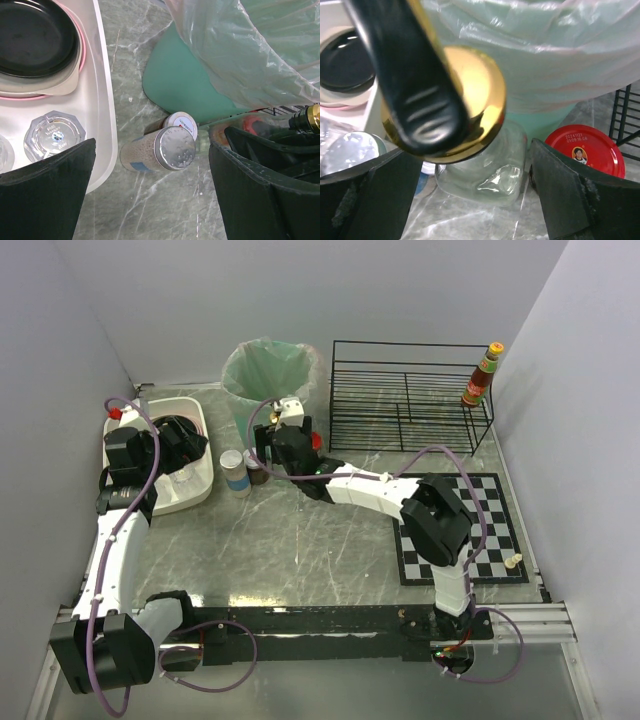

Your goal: Clear the kitchen counter

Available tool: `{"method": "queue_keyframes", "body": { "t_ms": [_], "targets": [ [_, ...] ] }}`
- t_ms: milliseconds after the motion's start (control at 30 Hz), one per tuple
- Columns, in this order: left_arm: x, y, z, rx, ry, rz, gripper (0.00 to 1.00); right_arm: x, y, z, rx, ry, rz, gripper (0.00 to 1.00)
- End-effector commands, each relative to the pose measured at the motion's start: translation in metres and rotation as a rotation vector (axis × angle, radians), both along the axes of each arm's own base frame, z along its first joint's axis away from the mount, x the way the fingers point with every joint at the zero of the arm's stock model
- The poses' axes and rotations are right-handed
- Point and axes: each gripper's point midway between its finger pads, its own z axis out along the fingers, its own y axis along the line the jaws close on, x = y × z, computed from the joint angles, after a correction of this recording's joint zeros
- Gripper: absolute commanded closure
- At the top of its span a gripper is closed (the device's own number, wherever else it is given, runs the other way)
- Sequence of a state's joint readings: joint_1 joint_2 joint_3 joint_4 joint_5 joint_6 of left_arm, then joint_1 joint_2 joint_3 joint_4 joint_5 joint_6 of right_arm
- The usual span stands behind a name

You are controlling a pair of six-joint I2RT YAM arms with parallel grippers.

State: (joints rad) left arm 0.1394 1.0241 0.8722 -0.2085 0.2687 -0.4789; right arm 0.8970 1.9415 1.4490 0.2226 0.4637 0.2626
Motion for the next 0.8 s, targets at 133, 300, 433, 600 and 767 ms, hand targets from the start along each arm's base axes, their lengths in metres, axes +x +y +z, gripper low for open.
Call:
{"method": "queue_keyframes", "body": {
  "t_ms": [133, 300, 433, 600, 767],
  "targets": [
    [0.002, -0.004, 0.016, 0.009, -0.046, -0.028, 0.01, 0.001, 0.004, 0.002, 0.001, -0.082, -0.044, 0.18],
    [0.003, -0.004, 0.017, 0.009, -0.046, -0.028, 0.01, 0.0, 0.007, -0.004, -0.015, -0.09, -0.033, 0.31],
    [0.002, -0.004, 0.017, 0.011, -0.047, -0.027, 0.01, 0.001, 0.008, -0.005, -0.022, -0.096, -0.03, 0.41],
    [0.002, -0.004, 0.018, 0.012, -0.05, -0.027, 0.01, 0.001, 0.007, -0.002, -0.027, -0.113, -0.029, 0.57],
    [0.003, -0.004, 0.017, 0.012, -0.048, -0.026, 0.01, -0.004, 0.007, 0.014, -0.011, -0.146, -0.001, 0.91]
  ]
}}
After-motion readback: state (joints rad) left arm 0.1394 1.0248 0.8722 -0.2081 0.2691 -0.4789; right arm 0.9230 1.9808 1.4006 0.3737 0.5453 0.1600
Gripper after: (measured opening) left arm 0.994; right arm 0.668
